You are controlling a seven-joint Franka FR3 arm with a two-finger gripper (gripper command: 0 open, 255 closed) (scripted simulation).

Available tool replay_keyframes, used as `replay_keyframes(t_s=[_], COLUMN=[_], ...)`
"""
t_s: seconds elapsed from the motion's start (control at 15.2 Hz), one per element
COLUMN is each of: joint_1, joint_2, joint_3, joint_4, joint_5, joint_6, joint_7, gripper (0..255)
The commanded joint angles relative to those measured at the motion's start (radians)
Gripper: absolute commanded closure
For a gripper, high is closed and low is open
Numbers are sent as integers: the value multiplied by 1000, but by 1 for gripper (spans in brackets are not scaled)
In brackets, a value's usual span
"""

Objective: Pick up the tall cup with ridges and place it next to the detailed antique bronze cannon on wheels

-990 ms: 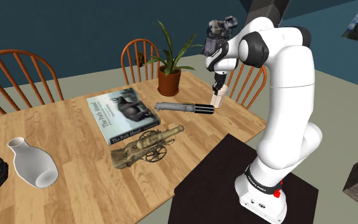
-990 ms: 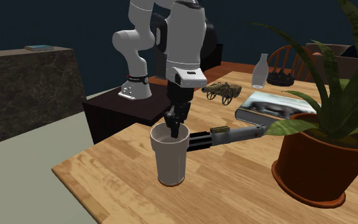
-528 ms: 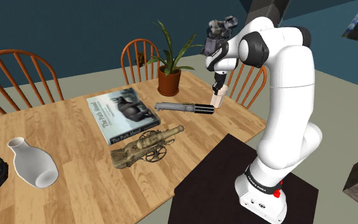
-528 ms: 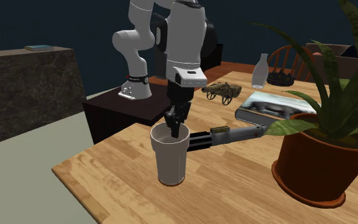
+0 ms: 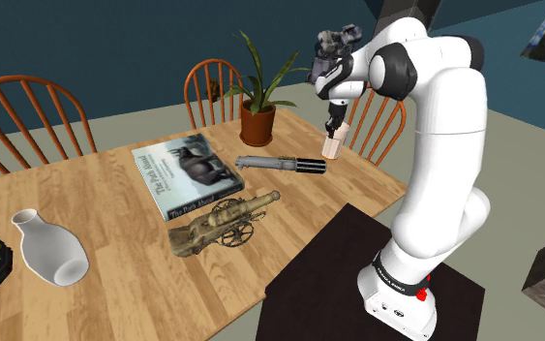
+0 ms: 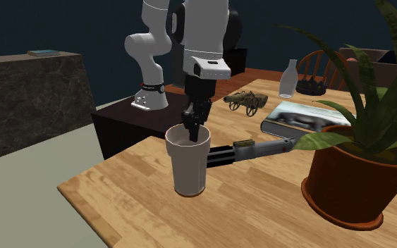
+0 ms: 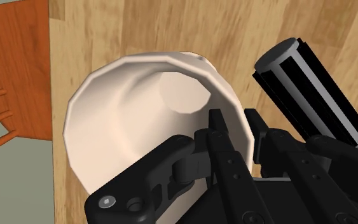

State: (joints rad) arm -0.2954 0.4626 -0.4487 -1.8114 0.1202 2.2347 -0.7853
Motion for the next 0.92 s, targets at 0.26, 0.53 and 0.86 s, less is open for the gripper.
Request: replay_keyframes(t_s=[0.26,0.53,0.86], joint_1=[10,15,19], joint_2=[-44,-69,-97], joint_3=[-12,-19,-26], joint_4=[22,43,75], joint_5=[-21,-33,-47], joint_6=[-63,-107,-164], joint_7=[9,13,18], gripper=[255,255,255])
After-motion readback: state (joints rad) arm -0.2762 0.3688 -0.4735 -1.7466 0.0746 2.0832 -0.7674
